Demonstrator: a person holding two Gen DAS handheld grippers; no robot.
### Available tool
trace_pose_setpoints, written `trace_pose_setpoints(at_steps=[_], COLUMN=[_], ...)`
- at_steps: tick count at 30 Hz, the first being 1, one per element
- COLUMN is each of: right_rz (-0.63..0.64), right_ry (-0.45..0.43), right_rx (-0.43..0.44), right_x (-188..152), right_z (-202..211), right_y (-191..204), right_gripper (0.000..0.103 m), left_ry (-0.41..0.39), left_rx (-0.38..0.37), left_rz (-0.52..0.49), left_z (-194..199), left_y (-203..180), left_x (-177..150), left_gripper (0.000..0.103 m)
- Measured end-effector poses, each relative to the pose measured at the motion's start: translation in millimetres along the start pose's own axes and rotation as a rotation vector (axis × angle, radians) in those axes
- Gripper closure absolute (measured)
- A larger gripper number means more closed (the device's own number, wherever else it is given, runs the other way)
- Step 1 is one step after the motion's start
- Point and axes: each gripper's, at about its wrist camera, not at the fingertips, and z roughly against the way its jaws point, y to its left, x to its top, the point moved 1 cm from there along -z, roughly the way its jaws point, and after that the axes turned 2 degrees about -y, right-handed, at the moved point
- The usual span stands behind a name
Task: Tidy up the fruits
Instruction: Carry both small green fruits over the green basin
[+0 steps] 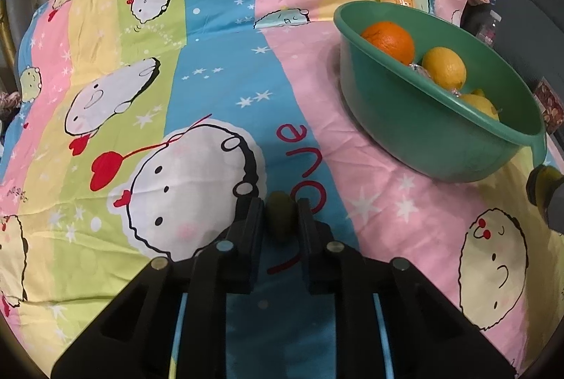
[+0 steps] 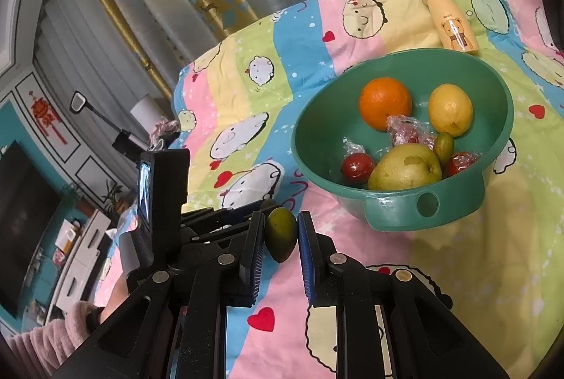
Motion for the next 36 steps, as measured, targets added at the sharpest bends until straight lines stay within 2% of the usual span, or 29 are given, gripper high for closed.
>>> trace_pose_setpoints(at_steps=[15, 36], right_rz=[-0.008, -0.025], right_ry=[-0.010, -0.063], right_rx=[0.002, 0.014], right_x=[1.3, 8.0], right_z=[3.2, 16.4], right_y=[-1.1, -5.8], right_gripper=[0.083, 0.083], left_ry=[-0.016, -0.081], left_rx=[0.007, -0.024], left_rz=[-0.037, -0.014], left_z=[10.0, 46.2], left_y=[-13.1, -25.9], left_x=[1.7, 13.9], left_gripper=[0.086, 0.085])
